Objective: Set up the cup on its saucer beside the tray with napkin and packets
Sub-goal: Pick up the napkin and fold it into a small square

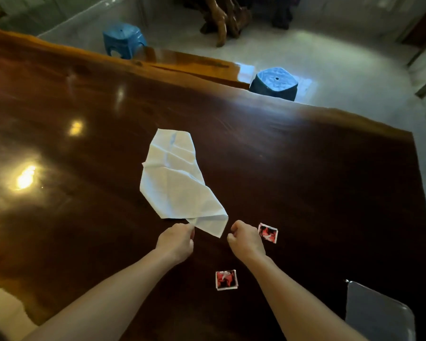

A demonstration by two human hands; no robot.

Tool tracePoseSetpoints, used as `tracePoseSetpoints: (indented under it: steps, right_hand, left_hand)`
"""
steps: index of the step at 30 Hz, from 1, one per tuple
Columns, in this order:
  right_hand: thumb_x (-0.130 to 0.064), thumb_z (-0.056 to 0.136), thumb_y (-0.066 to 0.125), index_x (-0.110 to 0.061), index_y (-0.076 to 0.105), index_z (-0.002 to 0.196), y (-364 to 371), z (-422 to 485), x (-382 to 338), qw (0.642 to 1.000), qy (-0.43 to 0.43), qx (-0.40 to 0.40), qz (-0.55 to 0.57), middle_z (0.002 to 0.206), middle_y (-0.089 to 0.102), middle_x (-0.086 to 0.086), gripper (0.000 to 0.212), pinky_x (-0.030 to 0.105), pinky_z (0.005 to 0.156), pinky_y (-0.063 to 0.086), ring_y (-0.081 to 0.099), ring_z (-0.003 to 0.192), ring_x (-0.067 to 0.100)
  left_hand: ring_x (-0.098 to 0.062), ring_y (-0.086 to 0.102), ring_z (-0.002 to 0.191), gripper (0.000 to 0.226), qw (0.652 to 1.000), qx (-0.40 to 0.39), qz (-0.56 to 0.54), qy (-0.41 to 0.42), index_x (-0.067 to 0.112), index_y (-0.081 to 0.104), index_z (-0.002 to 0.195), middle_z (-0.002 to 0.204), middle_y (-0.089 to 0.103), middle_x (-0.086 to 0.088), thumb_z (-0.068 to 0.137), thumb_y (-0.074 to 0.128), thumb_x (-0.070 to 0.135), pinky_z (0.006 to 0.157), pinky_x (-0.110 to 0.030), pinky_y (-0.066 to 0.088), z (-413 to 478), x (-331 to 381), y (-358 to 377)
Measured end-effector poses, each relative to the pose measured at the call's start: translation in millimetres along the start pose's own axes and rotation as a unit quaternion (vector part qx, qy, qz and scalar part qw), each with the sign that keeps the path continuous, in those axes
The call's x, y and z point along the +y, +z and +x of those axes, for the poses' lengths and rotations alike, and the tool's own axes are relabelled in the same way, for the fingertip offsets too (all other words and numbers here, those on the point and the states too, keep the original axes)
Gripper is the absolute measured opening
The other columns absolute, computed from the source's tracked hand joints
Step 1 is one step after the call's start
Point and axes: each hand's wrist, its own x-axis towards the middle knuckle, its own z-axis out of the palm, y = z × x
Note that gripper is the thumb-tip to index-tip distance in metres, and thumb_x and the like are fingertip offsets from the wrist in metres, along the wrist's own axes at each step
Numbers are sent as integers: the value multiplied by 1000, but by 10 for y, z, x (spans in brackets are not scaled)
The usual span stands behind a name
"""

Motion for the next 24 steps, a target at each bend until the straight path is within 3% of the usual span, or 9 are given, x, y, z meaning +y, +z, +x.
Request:
tracePoseSetpoints:
  steps: [6,8,11,18,24]
  right_hand:
    - [-17,92,61,-19,51,137,205,198,-130,1000,14,1,-4,123,59,3,46,39,89,55,60,110,23]
    - [-14,92,61,-22,49,138,711,827,-261,997,77,20,-14,128,55,2,48,37,88,55,56,114,23]
    - [-15,95,59,-25,41,146,684,790,-282,994,82,60,-35,138,48,0,55,27,80,44,46,121,22]
    - [-13,96,53,-18,60,100,898,869,-327,994,75,62,-50,101,57,-2,10,34,79,51,51,102,20]
    - [-21,96,58,-20,50,76,822,805,-476,997,31,65,23,83,54,-3,22,29,62,49,53,72,13]
  left_hand:
    - [-28,63,97,17,997,44,55,15,16,57,108,108,62,-4,92,53,17,74,-40,56,177,-237,-33]
    - [-27,60,99,21,998,21,61,22,16,54,112,111,58,-4,92,55,16,72,-41,58,922,-696,173]
    - [-25,54,103,32,992,44,113,31,18,53,119,117,53,-4,89,61,14,72,-35,58,923,-671,116]
    - [-28,52,102,30,984,56,165,40,14,57,116,115,56,-8,86,59,9,70,-33,52,1134,-937,166]
    - [-27,53,101,19,979,58,192,27,15,61,107,105,59,-4,92,49,15,71,-32,50,1106,-1100,34]
